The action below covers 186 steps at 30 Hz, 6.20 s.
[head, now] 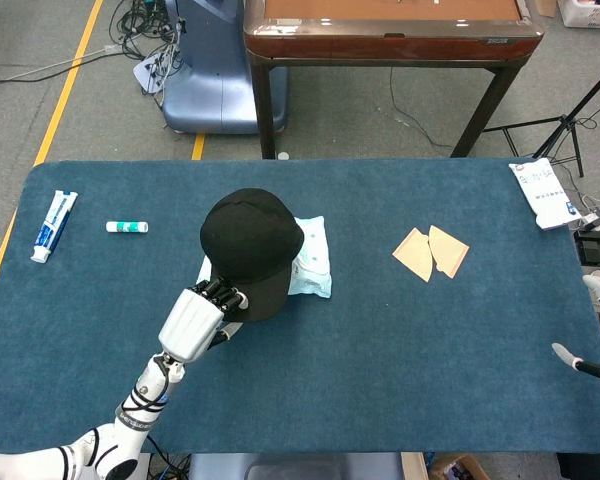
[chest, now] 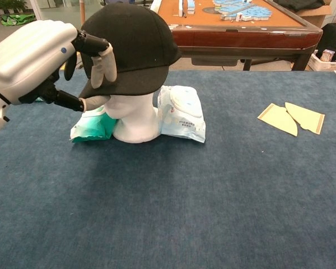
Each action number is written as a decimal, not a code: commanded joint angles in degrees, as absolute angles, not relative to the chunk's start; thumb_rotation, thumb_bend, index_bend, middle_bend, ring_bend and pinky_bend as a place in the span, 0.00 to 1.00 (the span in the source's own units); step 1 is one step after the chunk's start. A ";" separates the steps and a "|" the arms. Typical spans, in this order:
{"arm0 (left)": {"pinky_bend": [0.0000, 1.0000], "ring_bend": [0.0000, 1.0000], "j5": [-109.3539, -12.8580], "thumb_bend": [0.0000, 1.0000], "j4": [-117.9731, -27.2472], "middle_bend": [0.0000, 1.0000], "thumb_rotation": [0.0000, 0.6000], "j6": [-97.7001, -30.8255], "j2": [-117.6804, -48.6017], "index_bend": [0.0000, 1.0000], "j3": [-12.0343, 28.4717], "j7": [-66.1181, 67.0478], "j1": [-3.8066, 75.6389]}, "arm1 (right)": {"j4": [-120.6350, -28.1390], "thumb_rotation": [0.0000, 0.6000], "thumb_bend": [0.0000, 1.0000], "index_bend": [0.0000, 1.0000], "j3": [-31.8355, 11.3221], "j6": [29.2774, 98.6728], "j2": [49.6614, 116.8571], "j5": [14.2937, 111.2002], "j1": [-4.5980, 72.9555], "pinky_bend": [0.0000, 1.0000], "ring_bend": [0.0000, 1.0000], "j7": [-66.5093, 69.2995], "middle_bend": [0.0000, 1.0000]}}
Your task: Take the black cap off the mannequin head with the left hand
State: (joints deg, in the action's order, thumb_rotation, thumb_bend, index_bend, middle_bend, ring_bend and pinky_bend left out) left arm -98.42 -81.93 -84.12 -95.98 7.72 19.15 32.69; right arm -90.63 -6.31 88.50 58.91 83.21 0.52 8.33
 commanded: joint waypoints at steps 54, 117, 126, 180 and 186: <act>0.61 0.37 -97.46 0.49 -89.89 0.61 1.00 -86.86 -86.37 0.58 14.97 23.73 33.06 | -90.51 1.00 0.00 0.13 -6.42 89.01 58.91 83.33 0.15 0.16 0.08 8.74 0.16; 0.61 0.37 -77.86 0.50 -81.22 0.62 1.00 -82.11 -82.53 0.59 26.75 29.23 41.58 | -90.39 1.00 0.00 0.13 -6.34 88.99 58.83 83.61 0.12 0.16 0.08 9.23 0.16; 0.61 0.38 -75.66 0.50 -73.98 0.62 1.00 -82.66 -80.20 0.59 25.03 25.16 38.54 | -90.50 1.00 0.00 0.13 -6.35 88.87 58.98 83.55 0.23 0.16 0.08 8.71 0.16; 0.59 0.27 -74.35 0.05 -110.87 0.39 1.00 -79.45 -56.96 0.00 -4.71 43.57 12.71 | -91.30 1.00 0.00 0.13 -5.94 87.95 59.63 83.65 0.85 0.16 0.09 5.59 0.17; 0.59 0.33 -83.08 0.05 -103.88 0.48 1.00 -86.66 -60.92 0.26 -2.61 30.50 10.23 | -91.48 1.00 0.00 0.13 -5.86 87.28 59.95 83.49 1.24 0.16 0.09 4.26 0.17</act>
State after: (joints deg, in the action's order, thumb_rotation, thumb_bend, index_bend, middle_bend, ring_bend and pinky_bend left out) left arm -78.85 -107.47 -82.91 -58.75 -3.88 36.45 11.66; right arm -91.42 -5.89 87.41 59.88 83.52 1.15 4.46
